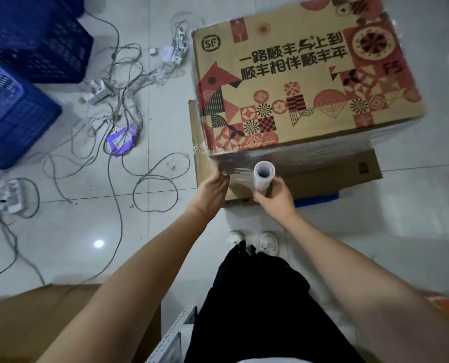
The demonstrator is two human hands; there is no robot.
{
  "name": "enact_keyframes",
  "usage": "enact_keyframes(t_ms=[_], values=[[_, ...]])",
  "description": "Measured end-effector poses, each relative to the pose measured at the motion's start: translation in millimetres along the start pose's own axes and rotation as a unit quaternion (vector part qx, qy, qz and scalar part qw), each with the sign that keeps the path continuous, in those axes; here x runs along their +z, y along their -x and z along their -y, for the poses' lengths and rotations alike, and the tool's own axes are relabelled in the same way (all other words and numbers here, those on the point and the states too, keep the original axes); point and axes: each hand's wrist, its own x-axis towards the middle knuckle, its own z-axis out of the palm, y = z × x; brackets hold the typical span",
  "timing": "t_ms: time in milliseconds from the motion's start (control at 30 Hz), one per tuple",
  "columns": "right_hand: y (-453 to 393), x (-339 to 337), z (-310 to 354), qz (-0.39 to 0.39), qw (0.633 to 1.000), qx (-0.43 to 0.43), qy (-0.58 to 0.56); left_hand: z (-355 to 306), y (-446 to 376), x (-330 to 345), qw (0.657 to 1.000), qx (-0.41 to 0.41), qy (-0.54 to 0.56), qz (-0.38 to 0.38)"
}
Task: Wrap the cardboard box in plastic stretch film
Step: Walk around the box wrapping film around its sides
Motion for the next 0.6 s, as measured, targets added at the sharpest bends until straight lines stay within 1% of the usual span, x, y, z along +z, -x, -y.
enact_keyframes(t_ms=[67,133,200,233,300,367,433,467,600], values=[[-2,0,1,0.005,1.0,0.004,0.02,-3,0,-4,1.0,-0.003,0.018,-0.018],[-5,2,4,-0.004,0.999,0.022,0.036,-3,-2,-7,0.998,0.045,-0.008,-0.048],[-8,5,6,-0.019,0.996,0.041,0.072,-5,-6,-6,0.987,0.116,-0.093,-0.057],[-8,6,7,-0.025,0.995,0.045,0.089,-5,-7,-4,0.978,0.132,-0.147,-0.06],[-8,7,8,-0.046,0.994,0.048,0.084,1,-10,-1,0.963,0.131,-0.233,-0.047],[-6,5,8,-0.073,0.996,0.049,0.009,14,-12,1,0.95,0.129,-0.283,-0.012],[-5,0,7,-0.094,0.993,0.045,-0.057,27,-16,3,0.932,0.131,-0.337,-0.021],[-5,-3,7,-0.097,0.993,0.032,-0.063,32,-18,4,0.925,0.129,-0.356,-0.026],[-6,-11,5,-0.047,0.998,-0.021,-0.025,35,-18,11,0.904,0.12,-0.409,-0.039]])
